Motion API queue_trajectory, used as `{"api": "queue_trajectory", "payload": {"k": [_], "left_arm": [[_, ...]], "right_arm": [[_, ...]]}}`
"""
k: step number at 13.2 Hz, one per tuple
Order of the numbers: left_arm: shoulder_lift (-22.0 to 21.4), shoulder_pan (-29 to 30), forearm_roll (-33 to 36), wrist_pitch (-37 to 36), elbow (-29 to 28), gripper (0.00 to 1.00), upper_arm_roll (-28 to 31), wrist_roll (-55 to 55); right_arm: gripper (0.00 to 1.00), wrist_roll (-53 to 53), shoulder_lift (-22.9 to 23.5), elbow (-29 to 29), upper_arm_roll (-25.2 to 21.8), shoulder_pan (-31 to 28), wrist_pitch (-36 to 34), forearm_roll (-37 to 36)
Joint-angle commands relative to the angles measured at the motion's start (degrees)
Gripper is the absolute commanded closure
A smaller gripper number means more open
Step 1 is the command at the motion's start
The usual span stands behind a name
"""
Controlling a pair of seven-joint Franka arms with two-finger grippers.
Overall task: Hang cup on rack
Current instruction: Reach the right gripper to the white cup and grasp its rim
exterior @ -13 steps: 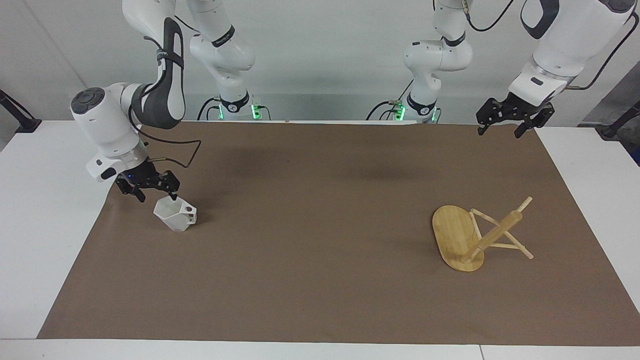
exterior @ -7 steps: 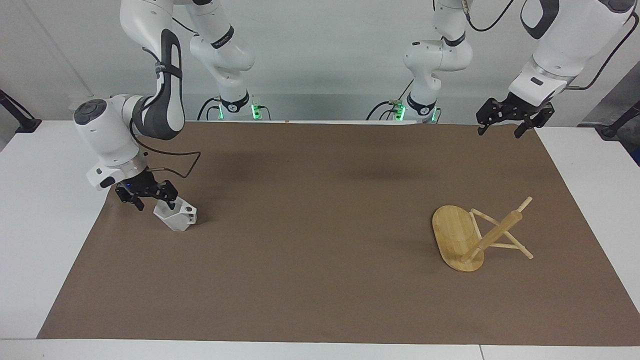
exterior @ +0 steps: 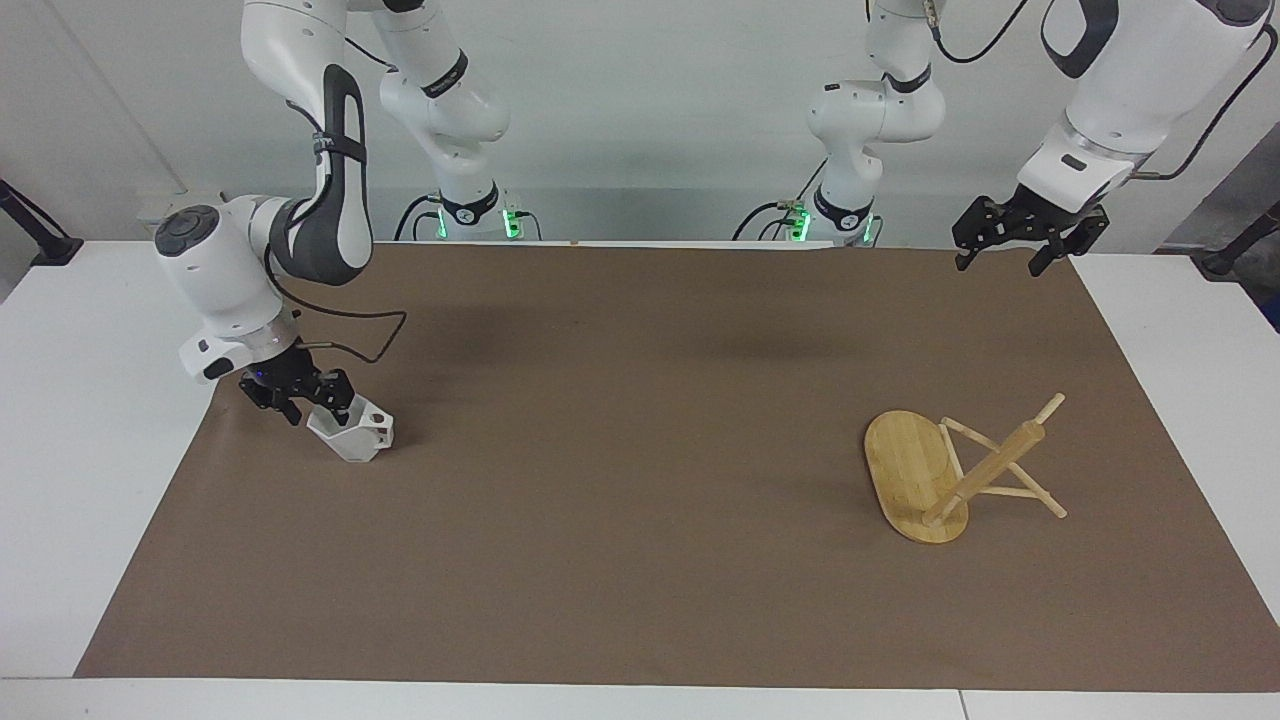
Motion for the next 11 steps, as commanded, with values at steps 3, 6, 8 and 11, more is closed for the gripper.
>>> {"api": "queue_trajectory", "payload": {"k": [3, 6, 8, 11], "left_arm": [[-1.6, -0.2, 1.2, 0.8, -2.0, 0.0, 0.2, -0.4], [-1.6, -0.2, 1.2, 0.8, -2.0, 0.0, 0.2, -0.4], [-1.6, -0.3, 1.2, 0.8, -1.9, 0.0, 0.2, -0.4], [-1.6, -0.2, 1.2, 0.8, -1.9, 0.0, 0.2, -0.4]], "right_arm": [[0.7, 2.8, -0.5, -1.2, 0.5, -0.3, 1.1, 0.0], [0.98, 2.9, -0.5, -1.1, 0.5, -0.2, 0.6, 0.0], [1.0, 2.9, -0.6, -1.1, 0.5, -0.2, 0.4, 0.0], [1.0, 2.8, -0.4, 0.7, 0.5, -0.6, -3.1, 0.0]]}}
